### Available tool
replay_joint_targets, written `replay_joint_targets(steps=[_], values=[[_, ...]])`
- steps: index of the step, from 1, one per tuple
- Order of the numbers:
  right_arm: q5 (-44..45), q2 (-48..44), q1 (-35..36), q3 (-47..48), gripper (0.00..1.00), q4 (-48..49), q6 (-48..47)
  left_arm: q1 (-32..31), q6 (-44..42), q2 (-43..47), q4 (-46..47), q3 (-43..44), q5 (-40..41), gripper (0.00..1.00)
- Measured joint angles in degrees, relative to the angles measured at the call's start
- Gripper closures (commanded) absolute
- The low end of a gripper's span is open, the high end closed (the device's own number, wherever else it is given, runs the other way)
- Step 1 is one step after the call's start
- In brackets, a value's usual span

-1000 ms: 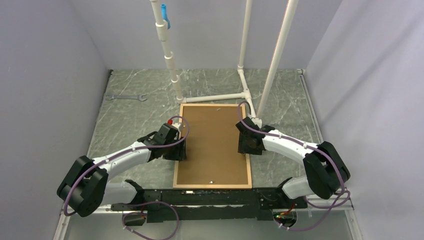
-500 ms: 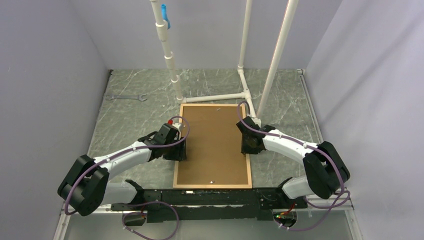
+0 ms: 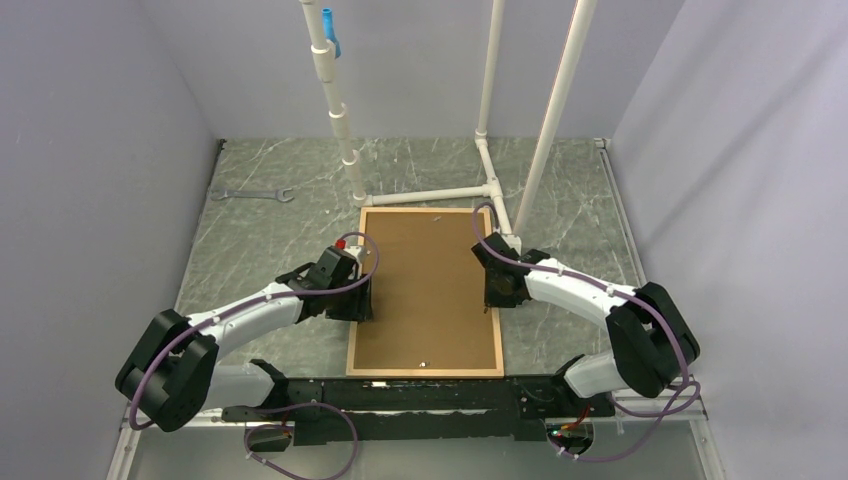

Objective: Put the photo into the frame
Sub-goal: Install the photo frame at the center of the board, then move the photo frame to the center of the board.

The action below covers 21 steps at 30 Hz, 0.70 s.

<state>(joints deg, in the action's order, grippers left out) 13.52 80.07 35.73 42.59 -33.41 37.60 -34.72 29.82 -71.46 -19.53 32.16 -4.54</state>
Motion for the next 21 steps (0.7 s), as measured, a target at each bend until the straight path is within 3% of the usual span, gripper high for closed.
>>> replay_joint_targets(steps=[4, 8, 12, 21], values=[[-0.31, 0.52, 0.11, 0.57, 1.00, -0.48, -0.63, 0.15, 0.02, 0.17, -0.09, -0.02, -0.20, 0.45], [-0.94, 0.59, 0.09, 0.76, 0.68, -1.07, -1.09, 0.44, 0.26, 0.79, -0.61, -0.11, -1.11, 0.46], [-3.04, 0.15, -0.02, 0.76, 0.53, -1.16, -1.27, 0.57, 1.31, 1.46, -0.55, -1.01, -3.13, 0.48], [-9.90, -2.38, -0.28, -0.17, 0.49, -2.40, -1.38, 0.79, 5.46, 8.35, -3.98, -4.74, -5.84, 0.47]])
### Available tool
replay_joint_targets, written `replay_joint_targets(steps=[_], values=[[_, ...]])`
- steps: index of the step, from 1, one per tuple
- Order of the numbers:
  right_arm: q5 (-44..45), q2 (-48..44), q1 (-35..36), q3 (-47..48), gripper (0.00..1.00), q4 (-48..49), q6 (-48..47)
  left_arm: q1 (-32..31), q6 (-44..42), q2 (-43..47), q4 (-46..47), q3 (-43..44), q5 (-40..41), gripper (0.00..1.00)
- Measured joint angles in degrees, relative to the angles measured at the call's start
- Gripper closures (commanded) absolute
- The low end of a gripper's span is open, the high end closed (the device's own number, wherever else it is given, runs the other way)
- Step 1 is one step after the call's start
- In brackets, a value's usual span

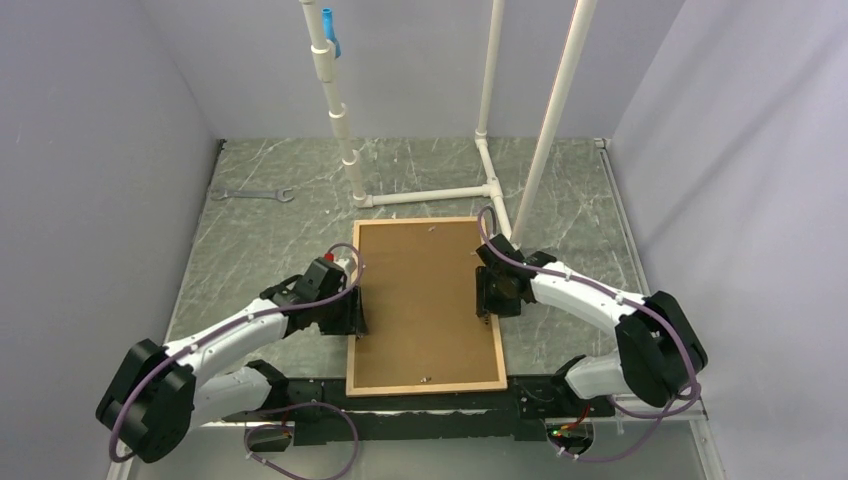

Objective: Put the photo into the frame
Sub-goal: Move the photo frame to the center of the board.

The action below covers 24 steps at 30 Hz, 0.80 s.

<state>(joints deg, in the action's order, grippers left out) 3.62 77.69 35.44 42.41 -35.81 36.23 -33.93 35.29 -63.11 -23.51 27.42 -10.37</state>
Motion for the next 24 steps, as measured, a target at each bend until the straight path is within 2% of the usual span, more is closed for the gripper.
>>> replay_joint_targets(steps=[3, 5, 6, 9, 11, 13, 19, 24], values=[[-2.93, -1.92, 0.00, -1.84, 0.48, 0.33, 0.50, 0.00, 0.83, 2.80, -3.13, -0.09, 0.02, 0.46], [-4.44, -3.26, 0.02, -2.82, 0.48, 0.42, 0.98, -0.02, 1.20, 4.17, -4.83, -0.09, 0.09, 0.41], [-5.18, -3.91, 0.04, -3.37, 0.45, 0.52, 1.29, -0.02, 1.33, 4.44, -5.38, -0.09, 0.11, 0.36], [-6.56, -4.94, 0.31, -4.28, 0.29, 0.87, 2.27, -0.15, 1.84, 4.35, -6.14, 0.00, 0.02, 0.27], [-6.88, -5.16, 0.50, -4.22, 0.20, 1.42, 2.91, -0.37, 2.01, 4.28, -6.91, 0.59, 0.02, 0.25], [-6.21, -5.18, 0.66, -3.78, 0.16, 1.29, 3.04, -0.39, 1.97, 3.89, -7.89, 1.77, 0.61, 0.23], [-1.64, -2.32, 0.15, 2.99, 0.14, 0.35, 2.62, 1.38, 0.70, 0.76, -9.86, 7.52, 2.32, 0.21], [1.99, 2.78, -1.01, 8.28, 0.14, 1.60, 2.29, 8.68, -2.32, -3.13, -9.07, 11.13, 2.40, 0.22]])
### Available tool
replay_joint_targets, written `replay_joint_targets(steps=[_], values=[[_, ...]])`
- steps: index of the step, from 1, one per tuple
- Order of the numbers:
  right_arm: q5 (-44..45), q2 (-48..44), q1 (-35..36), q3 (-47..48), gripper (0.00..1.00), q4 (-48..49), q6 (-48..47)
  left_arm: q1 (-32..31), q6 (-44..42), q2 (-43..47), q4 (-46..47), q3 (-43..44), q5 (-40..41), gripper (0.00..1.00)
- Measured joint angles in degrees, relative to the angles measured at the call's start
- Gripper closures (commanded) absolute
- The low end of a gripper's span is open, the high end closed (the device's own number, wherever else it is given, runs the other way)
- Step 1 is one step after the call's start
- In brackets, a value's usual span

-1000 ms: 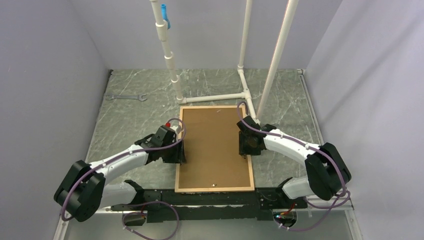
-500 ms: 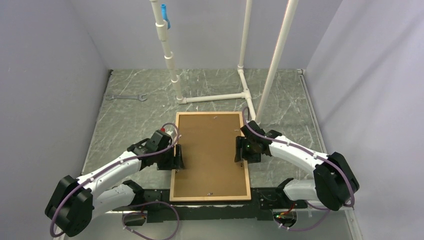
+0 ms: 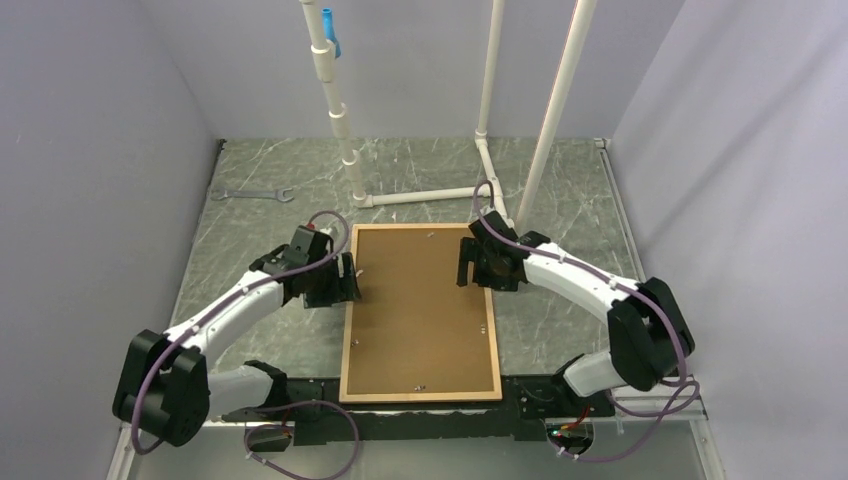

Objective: Put the photo into the frame
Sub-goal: Move the photo frame to the center of the board, then install the photo frame at the center of the board.

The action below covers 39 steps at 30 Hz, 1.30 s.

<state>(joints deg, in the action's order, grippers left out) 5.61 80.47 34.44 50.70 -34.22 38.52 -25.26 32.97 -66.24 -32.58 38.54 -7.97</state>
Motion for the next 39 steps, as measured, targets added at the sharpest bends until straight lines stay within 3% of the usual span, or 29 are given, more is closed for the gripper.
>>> replay_joint_targets(steps=[5, 10, 20, 31, 37, 39], values=[[2.91, 5.68, -0.83, 2.67, 0.11, 1.27, 0.00, 6.47, -3.21, -5.73, 2.25, 3.06, -0.68, 0.23], [3.65, 9.05, -2.60, 4.74, 0.09, 2.08, 0.02, 8.55, -5.84, -12.61, 5.99, 8.11, -0.92, 0.25], [0.55, 10.62, -8.41, 5.60, 0.08, 5.07, -2.32, 8.74, -9.53, -27.23, 10.99, 15.63, -0.92, 0.40], [-2.32, 10.62, -10.80, 5.60, 0.08, 6.10, -3.58, 5.66, -12.39, -29.16, 11.80, 15.85, 1.25, 0.54], [-3.23, 10.62, -11.02, 5.60, 0.08, 6.43, -3.54, 4.33, -12.33, -29.14, 12.20, 15.82, 2.67, 0.80], [-3.26, 10.62, -11.04, 5.60, 0.08, 6.45, -3.54, 4.33, -12.09, -29.11, 12.24, 15.82, 2.75, 0.94]])
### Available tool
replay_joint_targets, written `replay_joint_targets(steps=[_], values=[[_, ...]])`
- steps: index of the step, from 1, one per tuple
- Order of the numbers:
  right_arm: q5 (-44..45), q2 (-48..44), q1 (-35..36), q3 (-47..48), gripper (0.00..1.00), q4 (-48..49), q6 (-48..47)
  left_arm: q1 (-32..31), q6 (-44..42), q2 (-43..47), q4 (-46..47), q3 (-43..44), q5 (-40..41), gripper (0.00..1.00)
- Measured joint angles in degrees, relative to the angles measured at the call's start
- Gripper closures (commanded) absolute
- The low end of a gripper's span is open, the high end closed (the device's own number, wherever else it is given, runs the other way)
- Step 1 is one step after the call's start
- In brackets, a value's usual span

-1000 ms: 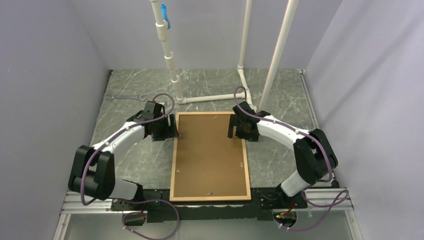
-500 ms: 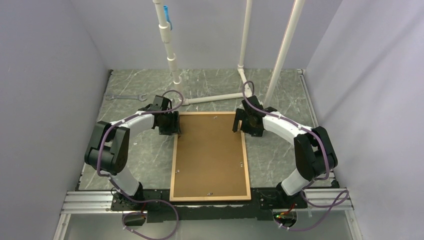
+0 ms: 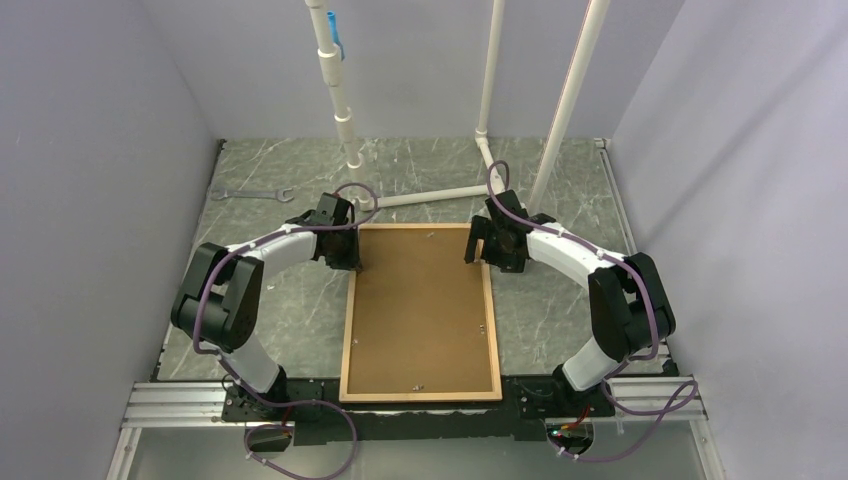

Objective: Put the photo into the frame
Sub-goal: Install the photo frame at the center of the board.

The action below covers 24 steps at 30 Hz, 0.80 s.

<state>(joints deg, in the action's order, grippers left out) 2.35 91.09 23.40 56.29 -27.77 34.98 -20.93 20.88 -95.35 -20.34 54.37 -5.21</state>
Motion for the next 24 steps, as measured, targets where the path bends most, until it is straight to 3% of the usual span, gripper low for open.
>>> replay_joint_targets(steps=[1, 9, 16, 24], values=[[-0.02, 0.00, 0.00, 0.00, 0.08, 0.02, -0.02, 0.00, 0.37, 0.00, 0.07, 0.00, 0.02, 1.00], [0.15, 0.87, -0.02, 0.00, 0.08, 0.09, -0.02, -0.07, 1.25, 0.17, 1.29, -0.04, 0.98, 0.99], [0.42, 3.89, -0.31, 0.00, 0.08, 0.11, 0.00, -0.09, 0.57, 1.33, 0.85, -0.79, 1.44, 0.58], [0.46, 4.39, -0.33, 0.00, 0.09, 0.11, 0.02, -0.17, 0.83, 8.35, -1.97, -1.11, 0.42, 0.43]])
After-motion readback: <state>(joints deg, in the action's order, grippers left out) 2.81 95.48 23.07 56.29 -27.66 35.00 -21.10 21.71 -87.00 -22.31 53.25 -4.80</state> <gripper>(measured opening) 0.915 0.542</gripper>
